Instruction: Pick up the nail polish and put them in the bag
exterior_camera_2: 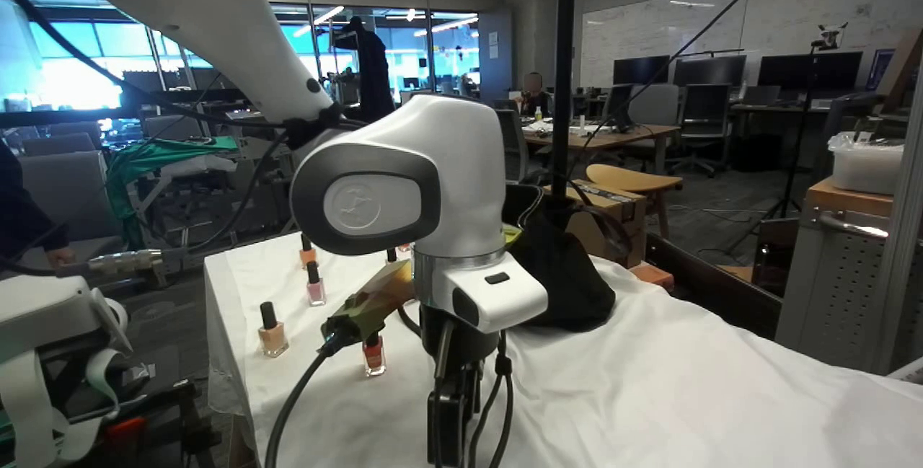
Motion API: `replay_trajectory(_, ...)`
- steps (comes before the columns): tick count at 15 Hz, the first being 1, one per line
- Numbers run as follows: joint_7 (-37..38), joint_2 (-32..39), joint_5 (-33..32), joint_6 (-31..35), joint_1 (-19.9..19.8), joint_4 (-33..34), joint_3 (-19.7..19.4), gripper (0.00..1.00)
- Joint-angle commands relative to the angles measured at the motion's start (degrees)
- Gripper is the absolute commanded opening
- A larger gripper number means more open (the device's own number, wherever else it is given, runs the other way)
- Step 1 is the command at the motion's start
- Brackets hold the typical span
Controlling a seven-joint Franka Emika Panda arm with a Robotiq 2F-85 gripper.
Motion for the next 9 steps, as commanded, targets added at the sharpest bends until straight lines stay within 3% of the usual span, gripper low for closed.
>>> replay_trajectory(1,-1.74,-1.74,1.41,2.99,0.32,-2.12,-0.71,1.0)
replay_trajectory(9,-0.52,-3.41,0.23,4.45,1.18,-2.8,-1.4,1.0)
